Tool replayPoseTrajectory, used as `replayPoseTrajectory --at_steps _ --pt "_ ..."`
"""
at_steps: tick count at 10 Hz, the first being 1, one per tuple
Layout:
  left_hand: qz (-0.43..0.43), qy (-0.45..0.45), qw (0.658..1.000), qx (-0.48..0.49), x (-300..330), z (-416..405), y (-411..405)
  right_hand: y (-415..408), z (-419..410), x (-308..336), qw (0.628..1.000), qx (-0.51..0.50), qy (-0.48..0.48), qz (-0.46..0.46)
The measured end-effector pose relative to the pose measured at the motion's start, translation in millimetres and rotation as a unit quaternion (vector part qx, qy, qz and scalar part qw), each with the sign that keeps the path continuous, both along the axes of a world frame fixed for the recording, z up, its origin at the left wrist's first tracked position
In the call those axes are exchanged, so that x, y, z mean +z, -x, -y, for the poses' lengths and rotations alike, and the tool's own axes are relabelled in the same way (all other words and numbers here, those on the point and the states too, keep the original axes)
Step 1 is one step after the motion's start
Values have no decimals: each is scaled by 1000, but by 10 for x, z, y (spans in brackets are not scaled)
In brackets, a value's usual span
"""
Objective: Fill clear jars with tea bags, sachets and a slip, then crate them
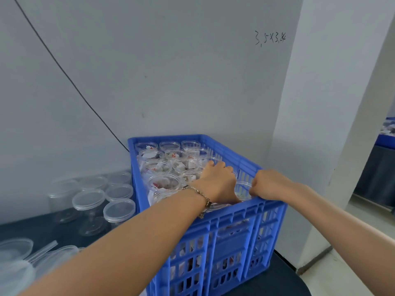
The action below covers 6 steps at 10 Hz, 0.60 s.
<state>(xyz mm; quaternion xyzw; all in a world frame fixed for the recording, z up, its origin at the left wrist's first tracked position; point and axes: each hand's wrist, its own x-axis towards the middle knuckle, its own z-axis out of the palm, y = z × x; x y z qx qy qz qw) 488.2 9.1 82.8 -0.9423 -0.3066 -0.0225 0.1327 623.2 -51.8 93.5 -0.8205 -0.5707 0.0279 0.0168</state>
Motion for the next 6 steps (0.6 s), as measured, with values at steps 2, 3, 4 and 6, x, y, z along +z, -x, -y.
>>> replayPoseTrajectory --at_steps 2,3,4,6 --pt "1 155 988 10 199 81 235 -50 42 25 998 33 3 -44" --pt "73 226 971 12 357 109 620 -9 86 27 995 39 -81 -53" --pt "115 231 966 23 428 93 960 110 109 15 991 30 -127 -26" --pt "133 194 965 115 535 53 2025 1125 -81 115 950 142 -271 -66"
